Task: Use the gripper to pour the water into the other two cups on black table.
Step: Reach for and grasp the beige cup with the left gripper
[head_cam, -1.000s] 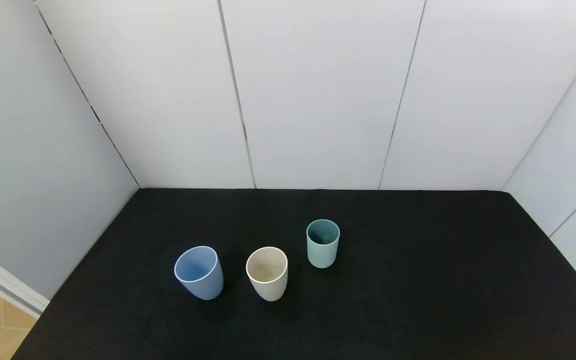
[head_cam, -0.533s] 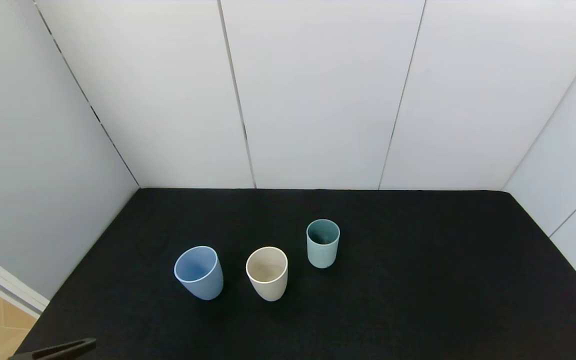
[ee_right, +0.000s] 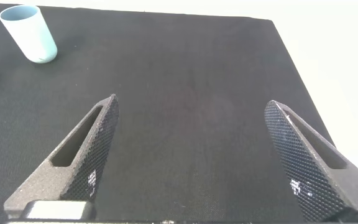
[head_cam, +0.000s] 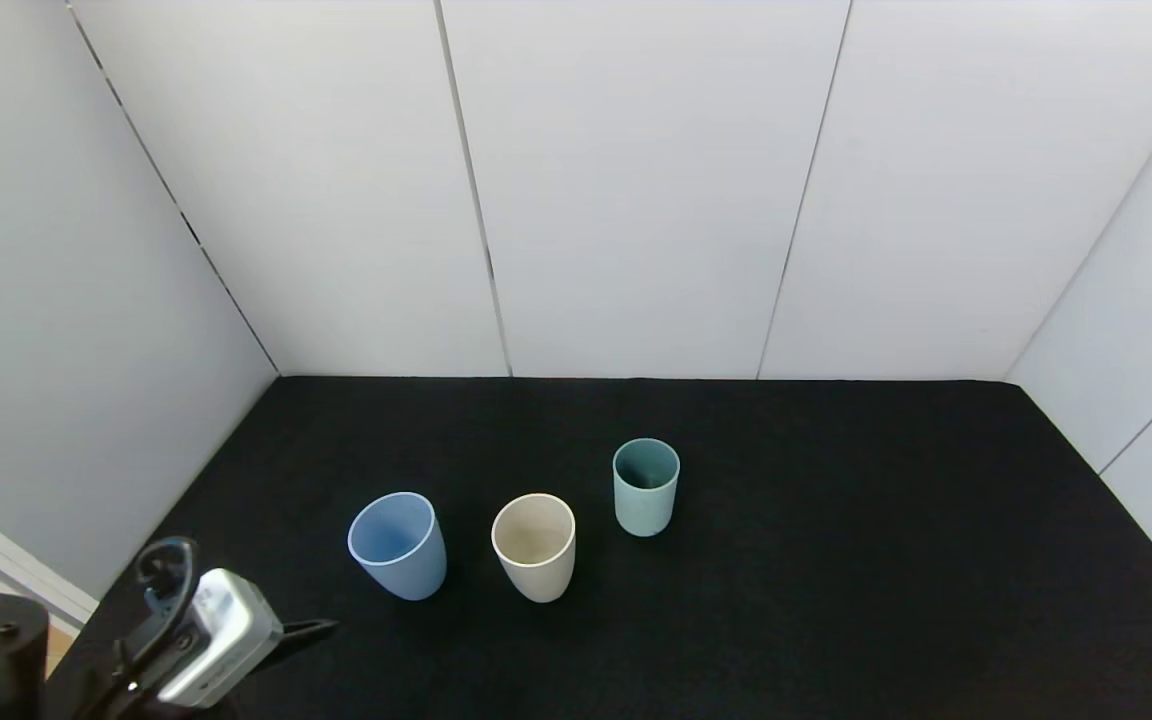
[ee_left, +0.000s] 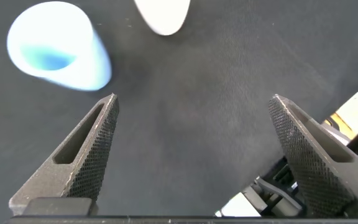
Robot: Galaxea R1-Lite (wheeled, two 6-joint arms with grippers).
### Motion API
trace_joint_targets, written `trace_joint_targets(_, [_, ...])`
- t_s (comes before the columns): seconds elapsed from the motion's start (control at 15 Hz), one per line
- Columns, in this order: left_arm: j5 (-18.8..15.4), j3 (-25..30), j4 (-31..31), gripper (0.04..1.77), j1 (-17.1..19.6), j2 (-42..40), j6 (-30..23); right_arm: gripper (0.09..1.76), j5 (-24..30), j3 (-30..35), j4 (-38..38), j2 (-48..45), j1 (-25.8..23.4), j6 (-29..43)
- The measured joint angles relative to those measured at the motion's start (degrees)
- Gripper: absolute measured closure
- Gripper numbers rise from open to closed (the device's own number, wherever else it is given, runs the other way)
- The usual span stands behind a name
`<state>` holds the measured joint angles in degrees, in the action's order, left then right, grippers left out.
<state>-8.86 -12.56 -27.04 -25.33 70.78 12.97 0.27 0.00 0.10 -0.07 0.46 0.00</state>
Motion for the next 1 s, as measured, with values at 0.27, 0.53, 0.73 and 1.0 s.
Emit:
trace_joint_targets(0.27, [1.90,2.30,-14.28,0.09,-3.91,11.85,-1.34,0.14,0.00,0.00,0.00,0.00,0.05,0.00])
trace_joint_targets(0.53, [4.40,4.75,-30.34,0.09,-6.52,24.65,-1.56,0.14,-0.02,0.00,-0.02,0.00,0.05,0.00])
trace_joint_targets(0.73, [5.60,6.08,-43.04,0.09,-7.27,33.82,-1.57,0.14,0.00,0.00,0.00,0.00,0.05,0.00])
trace_joint_targets(1.0, [6.00,5.67,-52.11,0.09,-7.30,42.67,-2.19,0.14,-0.02,0.00,0.00,0.00,0.05,0.00])
